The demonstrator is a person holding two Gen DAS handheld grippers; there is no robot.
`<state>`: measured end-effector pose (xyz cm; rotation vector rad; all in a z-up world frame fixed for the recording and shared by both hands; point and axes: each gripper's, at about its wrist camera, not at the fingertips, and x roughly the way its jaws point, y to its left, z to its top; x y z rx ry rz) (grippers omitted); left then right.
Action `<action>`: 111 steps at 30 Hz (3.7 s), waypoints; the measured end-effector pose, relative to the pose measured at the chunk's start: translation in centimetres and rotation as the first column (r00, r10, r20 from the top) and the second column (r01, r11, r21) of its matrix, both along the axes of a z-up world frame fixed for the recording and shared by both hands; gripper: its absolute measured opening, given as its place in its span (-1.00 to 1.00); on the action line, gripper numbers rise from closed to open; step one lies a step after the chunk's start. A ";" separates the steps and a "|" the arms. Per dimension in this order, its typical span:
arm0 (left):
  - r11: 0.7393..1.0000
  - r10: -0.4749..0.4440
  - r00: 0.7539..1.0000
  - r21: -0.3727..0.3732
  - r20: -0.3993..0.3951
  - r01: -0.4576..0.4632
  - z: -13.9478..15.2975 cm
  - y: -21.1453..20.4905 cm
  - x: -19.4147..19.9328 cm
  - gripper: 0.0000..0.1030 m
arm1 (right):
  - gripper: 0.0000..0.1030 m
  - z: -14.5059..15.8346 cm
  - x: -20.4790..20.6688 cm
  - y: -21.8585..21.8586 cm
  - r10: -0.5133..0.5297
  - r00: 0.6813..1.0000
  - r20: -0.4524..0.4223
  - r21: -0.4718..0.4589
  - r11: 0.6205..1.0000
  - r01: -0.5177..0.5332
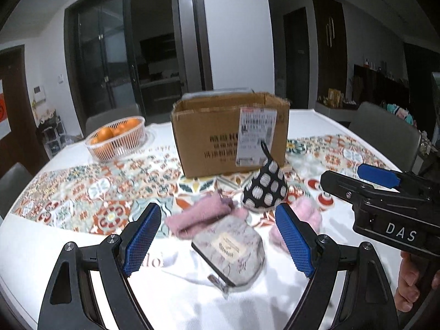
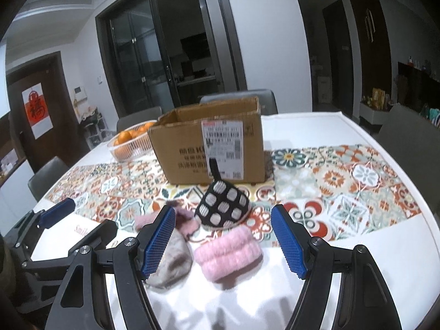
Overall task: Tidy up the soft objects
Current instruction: 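Withdraw both tools from the box back toward the remaining items, then grasp the grey pouch with the left tool while the right tool grasps the pink fuzzy item, then carry the grey pouch and pink fuzzy item into the box and release both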
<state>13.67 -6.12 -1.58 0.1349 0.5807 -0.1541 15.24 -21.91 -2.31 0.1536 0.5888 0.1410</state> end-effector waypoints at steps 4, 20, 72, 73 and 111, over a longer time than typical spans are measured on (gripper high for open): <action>1.000 -0.007 0.998 -0.011 -0.055 0.007 -1.6 0.1 0.5 0.65 | 0.50 -1.5 0.4 0.2 0.014 0.999 -0.037 -0.008 1.000 -0.014; 0.998 -0.048 0.979 -0.045 -0.200 0.040 -6.1 -0.5 3.1 0.58 | 0.51 -6.5 4.0 0.4 0.064 0.978 -0.199 0.000 0.998 -0.066; 0.974 -0.119 0.989 -0.204 -0.083 0.100 -2.7 0.9 1.4 -0.88 | -0.50 -3.6 1.2 1.4 0.008 0.993 -0.115 0.001 1.000 -0.007; 0.973 -0.119 0.990 -0.209 -0.073 0.102 -2.4 1.0 1.3 -0.88 | -0.50 -3.3 1.1 1.4 0.003 0.994 -0.106 0.001 1.000 -0.003; 0.945 -0.082 0.972 -0.294 0.221 0.147 7.5 2.6 3.1 -0.88 | -0.50 6.6 1.7 1.9 -0.037 0.982 0.186 0.047 0.998 0.028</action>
